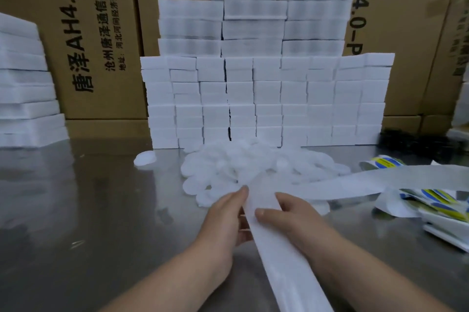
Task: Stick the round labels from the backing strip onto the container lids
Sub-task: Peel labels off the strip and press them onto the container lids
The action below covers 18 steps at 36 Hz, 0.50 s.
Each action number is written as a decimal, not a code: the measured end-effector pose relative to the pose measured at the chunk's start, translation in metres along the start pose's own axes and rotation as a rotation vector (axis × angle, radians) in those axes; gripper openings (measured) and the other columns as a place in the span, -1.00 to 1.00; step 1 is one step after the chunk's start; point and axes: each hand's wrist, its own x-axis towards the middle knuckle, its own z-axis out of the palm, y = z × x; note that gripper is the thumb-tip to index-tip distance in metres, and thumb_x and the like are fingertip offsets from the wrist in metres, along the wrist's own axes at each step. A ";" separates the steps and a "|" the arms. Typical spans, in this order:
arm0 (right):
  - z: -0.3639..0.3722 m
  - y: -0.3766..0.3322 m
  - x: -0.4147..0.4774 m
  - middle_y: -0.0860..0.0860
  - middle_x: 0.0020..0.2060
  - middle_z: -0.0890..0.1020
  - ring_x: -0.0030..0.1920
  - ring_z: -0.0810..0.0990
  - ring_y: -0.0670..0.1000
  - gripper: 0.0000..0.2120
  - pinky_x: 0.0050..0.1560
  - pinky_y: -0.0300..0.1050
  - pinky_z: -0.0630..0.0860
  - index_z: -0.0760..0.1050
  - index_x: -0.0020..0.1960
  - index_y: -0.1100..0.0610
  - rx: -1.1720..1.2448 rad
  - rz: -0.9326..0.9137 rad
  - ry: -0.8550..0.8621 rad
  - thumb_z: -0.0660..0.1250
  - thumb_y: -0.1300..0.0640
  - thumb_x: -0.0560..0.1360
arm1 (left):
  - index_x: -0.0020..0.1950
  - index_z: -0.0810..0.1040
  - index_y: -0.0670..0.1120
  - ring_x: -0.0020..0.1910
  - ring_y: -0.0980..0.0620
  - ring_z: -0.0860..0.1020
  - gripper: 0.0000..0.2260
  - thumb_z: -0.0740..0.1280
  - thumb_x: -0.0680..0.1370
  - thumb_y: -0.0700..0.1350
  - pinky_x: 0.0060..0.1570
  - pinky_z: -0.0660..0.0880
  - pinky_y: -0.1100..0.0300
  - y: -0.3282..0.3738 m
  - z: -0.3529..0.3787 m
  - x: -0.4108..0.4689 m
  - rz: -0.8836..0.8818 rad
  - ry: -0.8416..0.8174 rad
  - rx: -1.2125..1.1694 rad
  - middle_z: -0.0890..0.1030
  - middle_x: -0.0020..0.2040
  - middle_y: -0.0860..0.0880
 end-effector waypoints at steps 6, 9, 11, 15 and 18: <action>0.004 0.000 0.002 0.04 -0.32 0.68 -0.27 0.66 0.01 -0.68 -0.18 -0.11 0.51 0.65 -0.32 0.13 0.157 0.113 0.065 0.34 -0.11 0.39 | -0.25 0.51 -0.13 -0.50 0.06 0.44 -0.84 0.27 0.52 -0.15 -0.52 0.42 0.28 0.004 -0.016 0.016 -0.053 0.079 -0.072 0.49 -0.44 -0.02; -0.001 -0.001 0.010 0.03 -0.53 0.52 -0.51 0.46 -0.02 -0.48 -0.38 -0.15 0.32 0.50 -0.51 0.09 0.193 0.251 0.208 0.17 -0.16 0.51 | -0.16 0.51 -0.14 -0.61 0.13 0.33 -0.91 0.25 0.51 -0.25 -0.60 0.35 0.33 0.004 -0.021 0.021 -0.006 0.094 -0.076 0.38 -0.53 0.04; -0.009 -0.003 0.015 0.03 -0.51 0.55 -0.46 0.47 -0.01 -0.55 -0.36 -0.15 0.33 0.54 -0.32 0.16 0.223 0.257 0.273 0.14 -0.11 0.55 | -0.08 0.54 -0.16 -0.61 0.12 0.32 -0.87 0.21 0.51 -0.31 -0.61 0.33 0.33 0.003 -0.022 0.019 0.036 0.087 -0.049 0.37 -0.54 0.04; -0.018 0.000 0.017 0.11 -0.44 0.58 -0.40 0.51 0.07 -0.73 -0.27 -0.13 0.40 0.54 -0.19 0.30 0.232 0.215 0.272 0.26 0.10 0.51 | -0.11 0.57 -0.13 -0.56 0.09 0.38 -0.86 0.23 0.51 -0.29 -0.57 0.34 0.29 0.002 -0.020 0.015 0.039 0.093 0.031 0.45 -0.47 0.01; -0.016 0.003 0.011 0.26 -0.25 0.55 -0.22 0.49 0.16 -0.83 -0.13 0.05 0.38 0.54 -0.10 0.43 0.120 0.141 0.173 0.29 0.30 0.46 | -0.11 0.58 -0.02 -0.40 0.09 0.47 -0.90 0.31 0.50 -0.20 -0.41 0.39 0.24 -0.001 -0.019 0.016 0.099 0.130 0.209 0.54 -0.33 0.02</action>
